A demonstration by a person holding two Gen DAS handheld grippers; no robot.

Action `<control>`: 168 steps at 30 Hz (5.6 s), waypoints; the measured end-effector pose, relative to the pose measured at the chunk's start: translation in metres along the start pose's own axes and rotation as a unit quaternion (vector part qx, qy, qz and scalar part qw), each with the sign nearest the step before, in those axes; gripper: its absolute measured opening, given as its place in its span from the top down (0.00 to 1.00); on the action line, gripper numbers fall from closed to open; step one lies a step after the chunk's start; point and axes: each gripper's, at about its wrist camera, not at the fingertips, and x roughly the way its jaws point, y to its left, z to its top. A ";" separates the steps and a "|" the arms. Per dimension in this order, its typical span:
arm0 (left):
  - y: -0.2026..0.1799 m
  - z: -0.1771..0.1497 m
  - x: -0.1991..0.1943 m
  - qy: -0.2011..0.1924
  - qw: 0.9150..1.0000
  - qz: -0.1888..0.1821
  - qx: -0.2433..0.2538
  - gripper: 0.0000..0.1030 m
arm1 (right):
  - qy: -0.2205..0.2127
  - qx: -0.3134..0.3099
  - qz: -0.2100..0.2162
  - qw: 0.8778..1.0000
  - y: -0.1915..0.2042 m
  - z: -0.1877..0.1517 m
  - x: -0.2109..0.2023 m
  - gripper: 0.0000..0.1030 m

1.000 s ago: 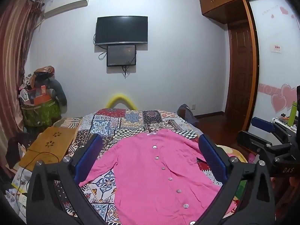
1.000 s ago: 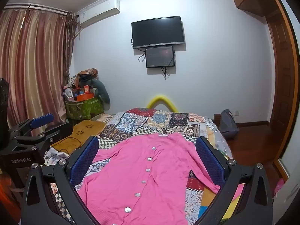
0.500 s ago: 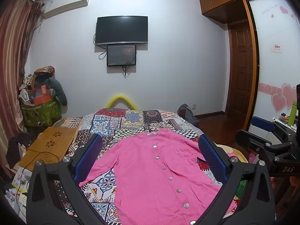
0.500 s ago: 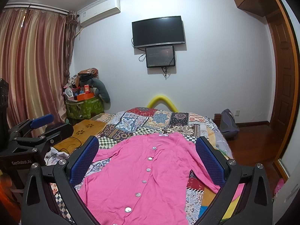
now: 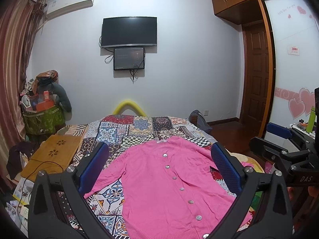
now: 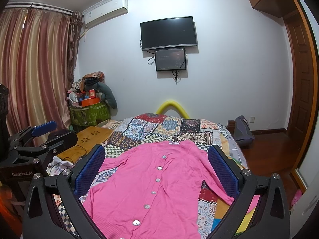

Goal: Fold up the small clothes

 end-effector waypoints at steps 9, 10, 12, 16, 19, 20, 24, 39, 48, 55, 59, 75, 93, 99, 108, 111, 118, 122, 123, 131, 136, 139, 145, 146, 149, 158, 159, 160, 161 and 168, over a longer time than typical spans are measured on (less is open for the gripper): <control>0.000 -0.001 0.000 0.000 1.000 0.000 -0.002 0.00 | 0.001 0.000 0.000 1.000 -0.001 0.001 0.000 0.00; 0.000 -0.001 0.000 0.000 1.000 0.001 -0.002 0.00 | 0.001 0.000 0.000 1.000 -0.001 0.001 0.000 0.00; 0.000 0.000 0.001 0.000 1.000 0.001 -0.003 0.00 | 0.000 0.001 0.001 1.000 0.001 0.000 0.001 0.00; 0.001 0.000 0.002 0.002 1.000 0.001 -0.003 0.00 | 0.000 0.000 0.001 1.000 0.001 -0.002 0.003 0.00; 0.001 0.000 0.003 0.002 1.000 0.001 -0.003 0.00 | 0.000 0.001 0.001 1.000 0.002 -0.003 0.004 0.00; 0.001 0.000 0.003 0.003 1.000 0.001 -0.004 0.00 | 0.000 0.000 0.001 1.000 0.001 -0.002 0.003 0.00; 0.002 0.000 0.003 0.003 1.000 0.001 -0.006 0.00 | 0.001 0.000 0.001 1.000 0.001 -0.002 0.003 0.00; 0.004 -0.001 0.004 0.004 1.000 -0.001 -0.008 0.00 | 0.003 -0.002 0.000 1.000 0.000 -0.002 0.007 0.00; 0.015 -0.001 0.013 0.017 1.000 -0.005 -0.021 0.00 | 0.012 -0.005 0.003 1.000 -0.001 -0.005 0.013 0.00; 0.033 -0.002 0.035 0.048 0.998 0.001 -0.042 0.00 | 0.028 0.000 0.007 1.000 -0.011 -0.005 0.028 0.01; 0.057 -0.004 0.052 0.066 0.996 0.032 -0.051 0.00 | 0.040 -0.012 0.002 0.999 -0.017 -0.005 0.042 0.01; 0.202 -0.064 0.159 0.196 0.961 0.167 -0.101 0.03 | 0.114 -0.014 -0.015 0.993 -0.067 -0.005 0.120 0.07; 0.309 -0.189 0.242 0.360 0.890 0.222 -0.172 0.80 | 0.219 0.010 -0.032 0.975 -0.127 -0.041 0.190 0.21; 0.309 -0.172 0.249 0.354 0.896 0.190 -0.188 0.94 | 0.224 0.016 -0.040 0.974 -0.143 -0.041 0.189 0.21; 0.261 -0.056 0.247 0.268 0.943 0.067 -0.186 0.94 | 0.206 0.019 -0.057 0.977 -0.168 -0.027 0.175 0.21; 0.221 -0.015 0.263 0.254 0.953 0.012 -0.166 0.94 | 0.202 0.022 -0.059 0.977 -0.172 -0.025 0.170 0.21; 0.136 0.002 0.313 0.293 0.942 -0.079 -0.146 0.94 | 0.204 0.037 -0.063 0.976 -0.185 -0.028 0.161 0.21; 0.085 -0.018 0.338 0.337 0.927 -0.113 -0.120 0.94 | 0.214 0.041 -0.068 0.974 -0.195 -0.034 0.157 0.21; 0.075 -0.024 0.341 0.348 0.923 -0.119 -0.115 0.94 | 0.216 0.041 -0.070 0.973 -0.197 -0.035 0.156 0.21; 0.034 -0.044 0.345 0.393 0.905 -0.140 -0.080 0.59 | 0.225 0.054 -0.085 0.969 -0.215 -0.041 0.145 0.21; 0.076 -0.032 0.325 0.343 0.934 -0.073 -0.064 0.44 | 0.234 0.043 -0.073 0.968 -0.209 -0.041 0.147 0.21; 0.115 -0.044 0.317 0.343 0.937 -0.020 -0.066 0.44 | 0.236 0.024 -0.054 0.970 -0.194 -0.036 0.156 0.21; 0.167 -0.088 0.311 0.373 0.924 0.033 -0.076 0.44 | 0.234 -0.009 -0.002 0.972 -0.153 -0.022 0.185 0.21; 0.172 -0.095 0.313 0.377 0.922 0.036 -0.080 0.44 | 0.235 -0.014 0.012 0.972 -0.143 -0.020 0.193 0.21; 0.185 -0.108 0.315 0.377 0.919 0.034 -0.108 0.44 | 0.240 -0.020 0.041 0.970 -0.120 -0.018 0.214 0.23; 0.181 -0.132 0.340 0.384 0.915 0.022 -0.119 0.44 | 0.321 -0.011 0.123 0.939 -0.061 -0.062 0.288 0.58; 0.178 -0.135 0.340 0.388 0.914 0.016 -0.117 0.44 | 0.328 -0.008 0.127 0.936 -0.058 -0.067 0.292 0.59; 0.175 -0.139 0.341 0.391 0.913 0.010 -0.114 0.44 | 0.340 -0.007 0.133 0.931 -0.053 -0.076 0.300 0.61; 0.170 -0.144 0.341 0.393 0.913 0.008 -0.106 0.44 | 0.346 -0.006 0.136 0.928 -0.048 -0.080 0.303 0.64; 0.162 -0.149 0.333 0.379 0.922 0.012 -0.071 0.44 | 0.360 -0.019 0.149 0.921 -0.036 -0.092 0.306 0.89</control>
